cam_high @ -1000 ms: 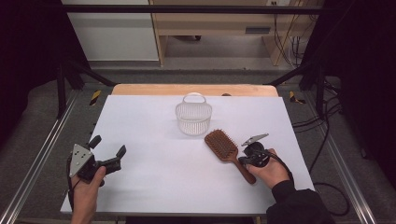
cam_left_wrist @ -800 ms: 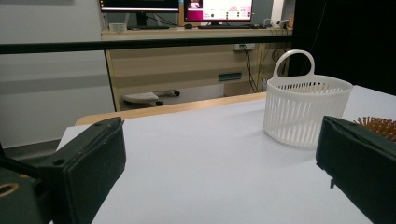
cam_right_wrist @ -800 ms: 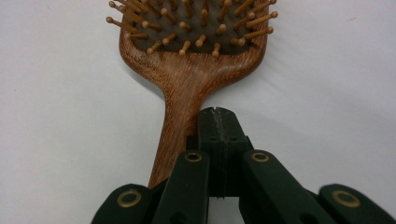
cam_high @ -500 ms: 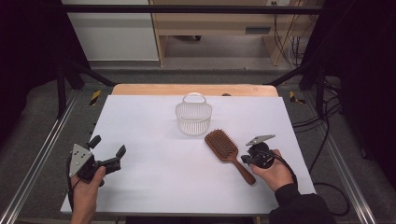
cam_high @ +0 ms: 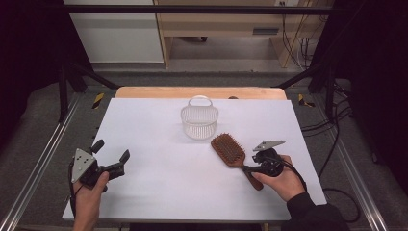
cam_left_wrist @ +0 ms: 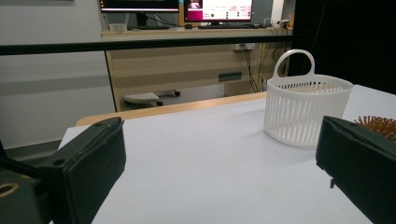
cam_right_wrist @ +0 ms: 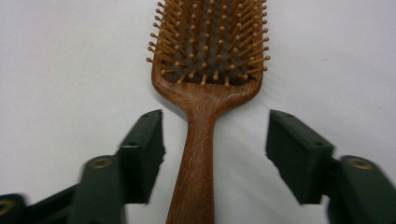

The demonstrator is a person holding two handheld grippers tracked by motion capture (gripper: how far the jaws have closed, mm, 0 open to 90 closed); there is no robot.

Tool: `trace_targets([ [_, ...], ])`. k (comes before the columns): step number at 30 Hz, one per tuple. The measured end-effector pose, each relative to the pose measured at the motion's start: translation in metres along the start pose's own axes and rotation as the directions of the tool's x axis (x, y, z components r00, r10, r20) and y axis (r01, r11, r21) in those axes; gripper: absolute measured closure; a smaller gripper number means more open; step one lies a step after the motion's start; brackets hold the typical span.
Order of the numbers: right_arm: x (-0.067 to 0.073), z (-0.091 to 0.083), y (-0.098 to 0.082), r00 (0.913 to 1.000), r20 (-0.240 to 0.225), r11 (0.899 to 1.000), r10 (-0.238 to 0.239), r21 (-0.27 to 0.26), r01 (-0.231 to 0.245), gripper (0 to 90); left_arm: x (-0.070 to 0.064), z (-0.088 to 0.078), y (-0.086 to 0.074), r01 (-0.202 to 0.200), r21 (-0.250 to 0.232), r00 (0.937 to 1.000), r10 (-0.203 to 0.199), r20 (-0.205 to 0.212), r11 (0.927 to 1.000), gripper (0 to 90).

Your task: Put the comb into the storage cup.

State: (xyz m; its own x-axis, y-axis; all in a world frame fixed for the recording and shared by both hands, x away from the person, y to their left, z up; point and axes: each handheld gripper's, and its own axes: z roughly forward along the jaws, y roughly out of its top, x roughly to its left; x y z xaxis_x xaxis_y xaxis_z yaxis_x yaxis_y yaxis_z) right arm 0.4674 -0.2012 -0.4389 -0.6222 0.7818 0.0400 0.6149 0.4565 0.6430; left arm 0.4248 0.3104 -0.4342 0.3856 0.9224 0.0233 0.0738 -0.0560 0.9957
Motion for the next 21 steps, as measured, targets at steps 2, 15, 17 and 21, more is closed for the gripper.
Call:
trace_targets([
  [2, 0.002, 0.002, 0.001, 0.9999, 0.01, 1.0, -0.011, -0.005, 0.011, 23.8, 0.0, 0.0, 0.0, 0.0, 0.0, 1.0, 0.0, 0.0, 1.0, 1.9],
  [15, 0.009, 0.02, 0.006, 0.9993, 0.0, 0.997, 0.037, 0.071, -0.037, 7.0, 0.0, 0.0, 0.0, 0.003, 0.001, 1.0, -0.003, 0.001, 1.0, 1.8],
  [17, 0.01, 0.022, 0.007, 0.9995, -0.004, 0.997, 0.033, 0.076, -0.032, 7.0, 0.0, 0.0, 0.0, 0.001, 0.001, 1.0, -0.001, 0.001, 1.0, 1.9],
  [21, 0.011, 0.026, 0.008, 0.9997, -0.005, 0.996, 0.023, 0.091, -0.022, 7.0, 0.0, 0.0, 0.0, 0.001, 0.001, 1.0, -0.001, 0.001, 1.0, 1.8],
])
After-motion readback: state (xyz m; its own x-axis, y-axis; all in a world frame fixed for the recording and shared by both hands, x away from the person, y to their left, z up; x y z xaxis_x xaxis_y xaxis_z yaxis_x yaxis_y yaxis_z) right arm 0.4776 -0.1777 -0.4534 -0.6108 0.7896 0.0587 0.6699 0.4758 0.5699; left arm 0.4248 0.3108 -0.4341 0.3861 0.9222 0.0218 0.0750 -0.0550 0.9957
